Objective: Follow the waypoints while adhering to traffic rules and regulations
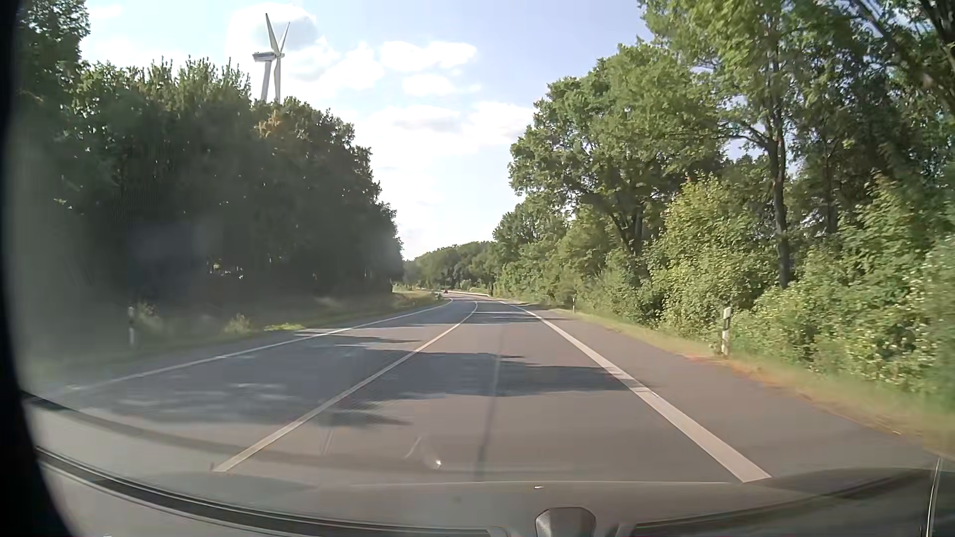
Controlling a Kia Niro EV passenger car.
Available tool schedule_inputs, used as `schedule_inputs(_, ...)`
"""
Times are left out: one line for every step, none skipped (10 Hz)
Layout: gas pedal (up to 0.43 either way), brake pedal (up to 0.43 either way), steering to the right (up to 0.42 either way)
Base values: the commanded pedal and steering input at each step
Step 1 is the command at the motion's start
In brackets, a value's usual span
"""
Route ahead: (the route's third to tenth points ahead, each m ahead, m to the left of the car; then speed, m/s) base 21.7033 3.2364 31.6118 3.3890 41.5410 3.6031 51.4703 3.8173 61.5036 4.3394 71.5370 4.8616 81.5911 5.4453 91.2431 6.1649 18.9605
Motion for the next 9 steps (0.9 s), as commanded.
schedule_inputs(0.138,0.006,0.001)
schedule_inputs(0.138,0.006,0.0)
schedule_inputs(0.138,0.006,0.0)
schedule_inputs(0.138,0.006,-0.001)
schedule_inputs(0.138,0.006,-0.001)
schedule_inputs(0.138,0.006,-0.001)
schedule_inputs(0.138,0.006,-0.001)
schedule_inputs(0.138,0.006,-0.001)
schedule_inputs(0.138,0.006,-0.002)
